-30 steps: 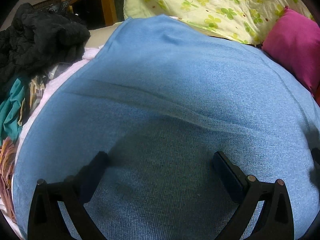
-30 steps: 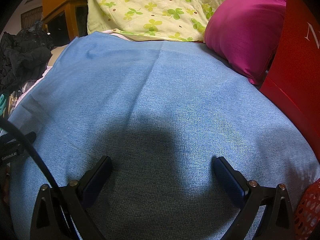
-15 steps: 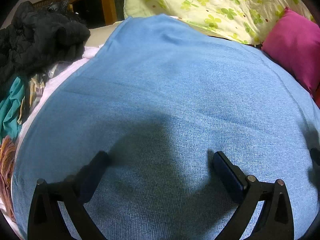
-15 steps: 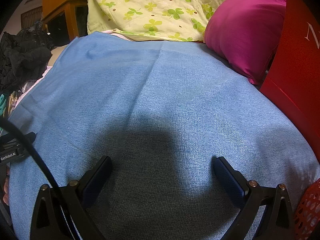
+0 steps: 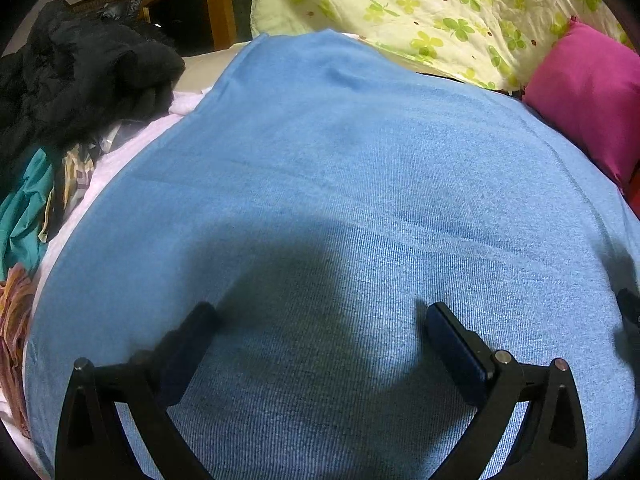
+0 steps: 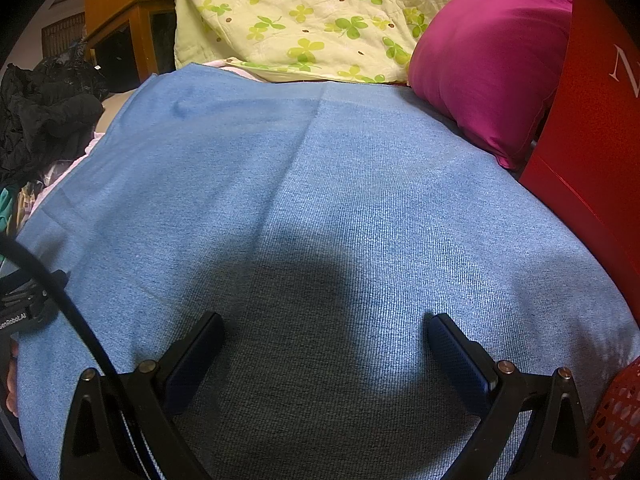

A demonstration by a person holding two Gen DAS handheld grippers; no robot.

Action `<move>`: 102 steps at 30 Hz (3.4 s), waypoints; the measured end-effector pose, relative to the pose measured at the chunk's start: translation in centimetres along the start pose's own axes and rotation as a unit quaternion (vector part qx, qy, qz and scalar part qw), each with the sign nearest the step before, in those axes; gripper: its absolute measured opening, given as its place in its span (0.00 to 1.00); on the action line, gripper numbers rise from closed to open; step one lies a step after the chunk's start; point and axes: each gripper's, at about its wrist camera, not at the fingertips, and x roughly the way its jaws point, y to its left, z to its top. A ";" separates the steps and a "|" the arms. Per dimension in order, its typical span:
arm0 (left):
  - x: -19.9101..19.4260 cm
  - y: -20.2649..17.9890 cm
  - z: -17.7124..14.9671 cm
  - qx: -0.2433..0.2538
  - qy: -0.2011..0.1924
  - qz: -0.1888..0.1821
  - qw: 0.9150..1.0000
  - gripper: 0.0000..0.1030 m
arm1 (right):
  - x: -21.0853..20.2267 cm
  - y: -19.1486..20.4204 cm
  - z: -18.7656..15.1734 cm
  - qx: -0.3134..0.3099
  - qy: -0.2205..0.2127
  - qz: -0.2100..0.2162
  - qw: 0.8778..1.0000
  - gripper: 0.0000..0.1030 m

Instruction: Collect trash

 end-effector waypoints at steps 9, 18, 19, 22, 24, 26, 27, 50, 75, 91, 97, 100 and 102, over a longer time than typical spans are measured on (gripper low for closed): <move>-1.0 -0.2 -0.8 -0.009 0.009 0.019 1.000 1.00 | 0.0 0.0 0.0 0.000 0.000 0.000 1.000 1.00; -3.0 -1.4 -1.1 0.039 0.039 0.017 0.998 1.00 | 0.0 0.0 0.0 0.000 0.000 0.000 1.000 1.00; -3.4 -1.6 -1.2 0.046 0.034 0.013 0.998 1.00 | 0.0 0.0 0.0 0.000 0.000 0.001 1.000 1.00; -5.1 -2.3 -1.7 0.066 0.009 -0.004 0.998 1.00 | 0.0 0.0 0.0 0.000 0.000 0.001 1.000 1.00; -6.3 -2.9 -2.0 0.082 -0.006 -0.016 0.997 1.00 | 0.0 0.0 0.0 0.000 -0.001 0.000 1.000 1.00; -7.4 -3.2 -2.1 0.092 -0.021 -0.030 0.995 1.00 | 0.1 0.0 0.0 0.002 -0.001 -0.003 1.000 1.00; -8.2 -3.6 -2.3 0.101 -0.032 -0.035 0.994 1.00 | 0.1 0.0 0.0 0.001 -0.002 -0.004 1.000 1.00; -25.5 -5.8 -2.7 0.120 -0.156 0.007 0.980 1.00 | -15.1 0.0 -3.5 0.011 -0.082 0.024 0.996 1.00; -39.7 -10.2 -5.6 0.138 -0.238 -0.061 0.960 1.00 | -43.1 -8.3 -9.7 0.057 -0.226 -0.037 0.972 1.00; -41.8 -16.7 -6.7 0.189 -0.227 -0.090 0.951 1.00 | -45.8 -13.0 -13.1 0.078 -0.231 -0.118 0.963 1.00; -42.2 -18.4 -6.8 0.198 -0.216 -0.103 0.950 1.00 | -46.2 -14.1 -13.6 0.090 -0.231 -0.123 0.961 1.00; -42.3 -19.0 -7.0 0.204 -0.215 -0.102 0.950 1.00 | -46.4 -14.5 -13.8 0.095 -0.230 -0.123 0.961 1.00; -42.5 -19.2 -7.2 0.206 -0.215 -0.102 0.949 1.00 | -46.4 -14.7 -13.9 0.098 -0.230 -0.119 0.961 1.00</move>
